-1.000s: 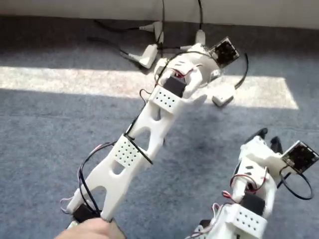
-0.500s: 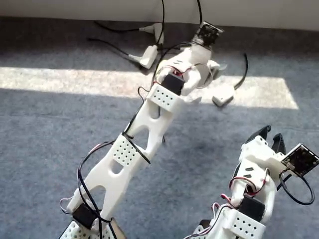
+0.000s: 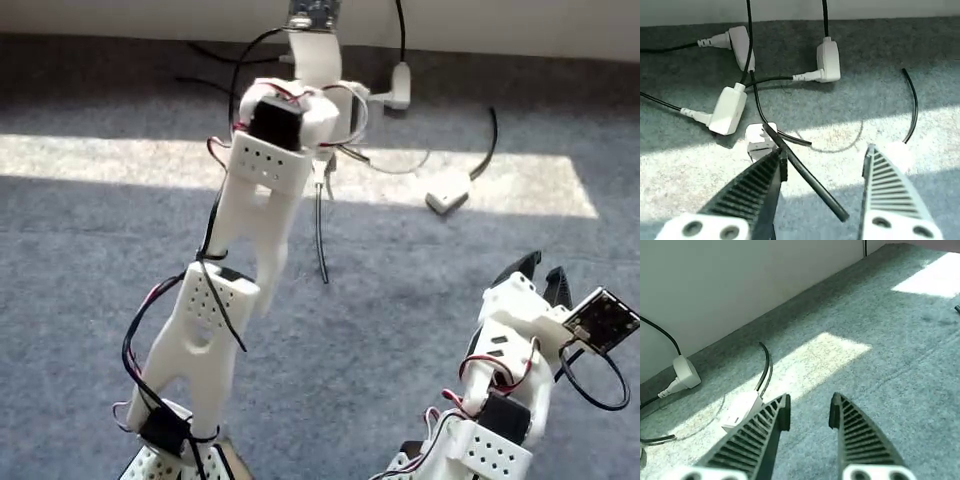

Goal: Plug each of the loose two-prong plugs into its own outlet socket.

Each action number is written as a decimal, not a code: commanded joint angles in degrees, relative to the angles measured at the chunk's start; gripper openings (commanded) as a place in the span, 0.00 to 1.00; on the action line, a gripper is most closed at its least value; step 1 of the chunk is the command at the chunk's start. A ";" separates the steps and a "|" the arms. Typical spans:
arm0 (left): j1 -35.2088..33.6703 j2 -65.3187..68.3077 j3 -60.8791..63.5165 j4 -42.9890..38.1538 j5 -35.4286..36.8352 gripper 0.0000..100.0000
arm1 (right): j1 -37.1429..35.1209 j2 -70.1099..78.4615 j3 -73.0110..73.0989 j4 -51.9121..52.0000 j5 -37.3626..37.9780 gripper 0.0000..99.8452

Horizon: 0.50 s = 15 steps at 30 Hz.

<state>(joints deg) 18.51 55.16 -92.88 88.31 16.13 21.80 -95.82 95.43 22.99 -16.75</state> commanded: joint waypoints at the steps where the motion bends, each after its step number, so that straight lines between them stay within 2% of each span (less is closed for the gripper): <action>1: 6.55 -5.05 -2.51 1.58 0.44 0.24 | -0.48 -1.10 6.73 0.22 0.70 0.14; 6: 12.88 -5.32 -2.51 1.85 -0.44 0.24 | -0.48 -1.10 6.73 0.22 0.79 0.14; 11: 17.71 -4.53 -1.98 1.93 -9.23 0.24 | -0.48 -1.10 6.73 0.22 0.79 0.14; 14: 18.42 -0.57 -0.48 0.97 -11.96 0.24 | -0.48 -1.10 6.73 0.22 0.70 0.14; 15: 18.15 1.80 -0.40 -1.67 -12.31 0.24 | -0.48 -1.10 6.73 0.22 0.70 0.14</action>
<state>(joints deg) 35.91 54.29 -92.88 90.07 6.81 21.80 -95.82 95.43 22.99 -16.75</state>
